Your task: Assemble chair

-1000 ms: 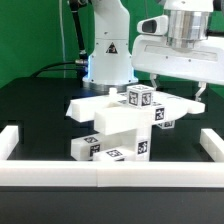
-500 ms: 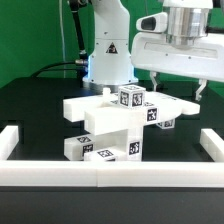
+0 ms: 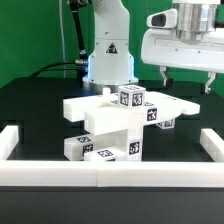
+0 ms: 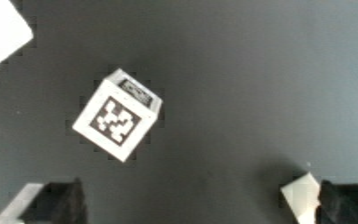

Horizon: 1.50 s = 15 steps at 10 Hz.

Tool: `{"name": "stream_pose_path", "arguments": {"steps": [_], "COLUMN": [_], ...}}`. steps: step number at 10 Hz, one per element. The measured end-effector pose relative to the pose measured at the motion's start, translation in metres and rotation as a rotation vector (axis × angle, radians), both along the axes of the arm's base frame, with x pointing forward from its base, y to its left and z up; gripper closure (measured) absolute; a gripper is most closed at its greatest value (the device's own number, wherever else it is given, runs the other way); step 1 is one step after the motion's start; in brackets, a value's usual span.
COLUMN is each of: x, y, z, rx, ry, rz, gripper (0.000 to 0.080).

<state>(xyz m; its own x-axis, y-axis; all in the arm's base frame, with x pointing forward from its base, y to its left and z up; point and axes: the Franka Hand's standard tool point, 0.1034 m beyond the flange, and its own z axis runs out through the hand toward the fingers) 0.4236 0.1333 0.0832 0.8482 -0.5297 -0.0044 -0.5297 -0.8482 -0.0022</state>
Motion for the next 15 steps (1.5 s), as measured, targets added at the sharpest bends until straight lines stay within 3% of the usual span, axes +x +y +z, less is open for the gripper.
{"name": "stream_pose_path", "arguments": {"steps": [6, 10, 15], "x": [-0.003, -0.0117, -0.0099], "y": [-0.0006, -0.0036, -0.0085], "z": [-0.0028, -0.009, -0.0099], "rx": [0.001, -0.006, -0.011], "ry": [0.003, -0.006, -0.009], "rz": [0.036, 0.432, 0.783], "gripper": [0.015, 0.015, 0.015]}}
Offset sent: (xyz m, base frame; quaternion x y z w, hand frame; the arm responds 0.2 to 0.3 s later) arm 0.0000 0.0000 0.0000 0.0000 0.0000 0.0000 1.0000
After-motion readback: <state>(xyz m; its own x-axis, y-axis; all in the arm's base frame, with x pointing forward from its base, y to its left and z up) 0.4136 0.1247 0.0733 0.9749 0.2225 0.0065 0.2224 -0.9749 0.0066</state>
